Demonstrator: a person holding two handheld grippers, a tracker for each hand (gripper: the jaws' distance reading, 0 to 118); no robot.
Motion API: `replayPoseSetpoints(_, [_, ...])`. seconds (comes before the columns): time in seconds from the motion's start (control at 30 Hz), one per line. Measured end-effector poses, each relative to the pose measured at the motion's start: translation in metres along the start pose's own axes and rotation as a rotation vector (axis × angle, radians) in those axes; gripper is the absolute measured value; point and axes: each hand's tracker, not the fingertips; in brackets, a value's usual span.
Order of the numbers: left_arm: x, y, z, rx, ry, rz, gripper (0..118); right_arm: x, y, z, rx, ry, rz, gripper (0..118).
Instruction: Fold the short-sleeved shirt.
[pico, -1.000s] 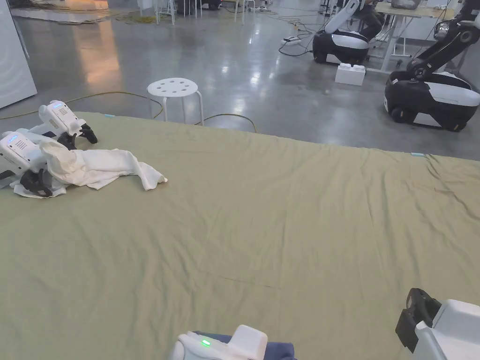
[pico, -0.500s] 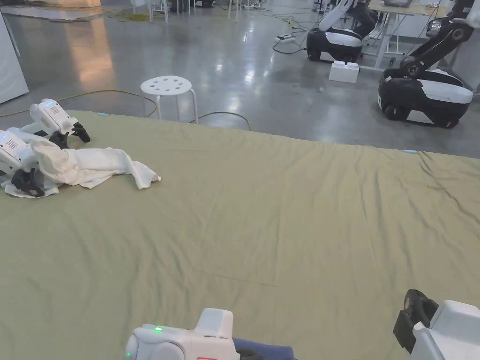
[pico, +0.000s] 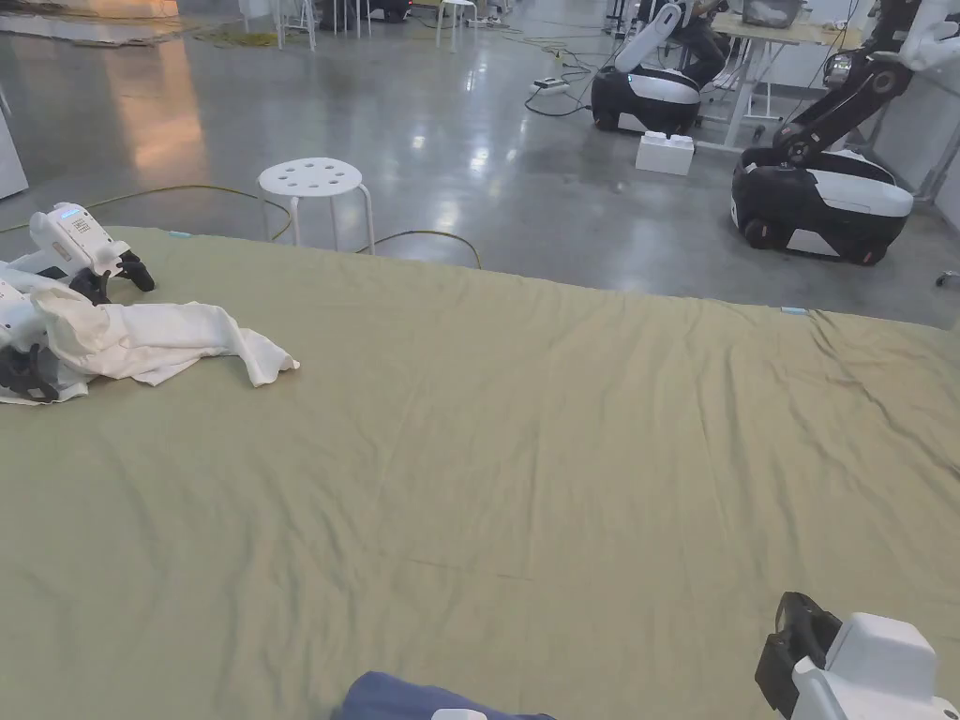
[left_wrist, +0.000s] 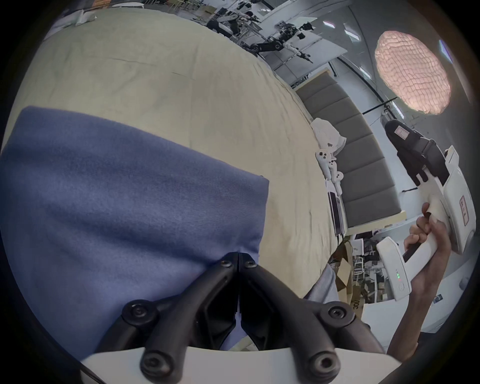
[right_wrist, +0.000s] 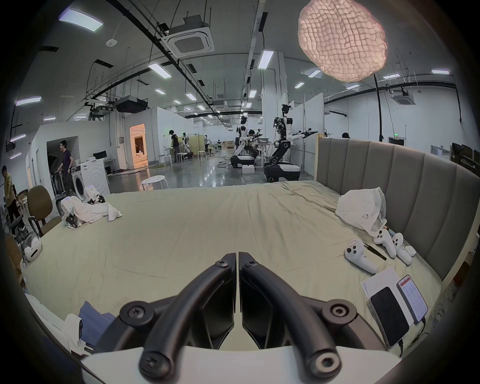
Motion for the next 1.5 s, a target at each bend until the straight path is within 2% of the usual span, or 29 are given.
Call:
replayPoseSetpoints(0.13, [0.012,0.011,0.029,0.031,0.004,-0.082,2,-0.001,0.003,0.001,0.021,0.000,0.001,0])
replayPoseSetpoints(0.27, [0.025,0.038,0.077,0.206,0.011,-0.152,2,-0.006,0.011,0.001,0.058,0.000,-0.001,0])
replayPoseSetpoints(0.43, [0.044,0.064,0.132,0.550,0.289,-0.354,2,-0.020,0.025,0.000,0.115,0.004,0.012,0])
replayPoseSetpoints(0.63, [0.048,0.070,0.176,0.929,0.514,-0.414,2,-0.037,0.037,0.005,0.186,0.001,0.021,0])
replayPoseSetpoints(0.8, [0.043,0.064,0.194,1.102,0.669,-0.447,2,-0.045,0.044,0.013,0.262,-0.016,0.028,0])
replayPoseSetpoints(0.97, [0.034,0.063,0.207,1.132,0.741,-0.450,2,-0.047,0.054,0.016,0.309,-0.036,0.074,0])
replayPoseSetpoints(1.1, [0.022,0.058,0.216,1.113,0.732,-0.419,2,-0.049,0.045,0.024,0.288,-0.029,0.083,0])
replayPoseSetpoints(1.2, [0.009,0.048,0.217,1.080,0.725,-0.406,2,-0.061,0.019,0.033,0.174,0.049,0.058,0])
replayPoseSetpoints(1.33, [-0.011,0.029,0.214,1.006,0.717,-0.378,2,-0.095,-0.033,0.041,0.013,0.187,0.109,0])
replayPoseSetpoints(1.4, [-0.022,0.020,0.212,0.969,0.714,-0.340,2,-0.116,-0.059,0.038,-0.044,0.226,0.143,0])
replayPoseSetpoints(1.5, [-0.038,0.007,0.209,0.914,0.691,-0.273,2,-0.135,-0.091,0.027,-0.146,0.265,0.117,0])
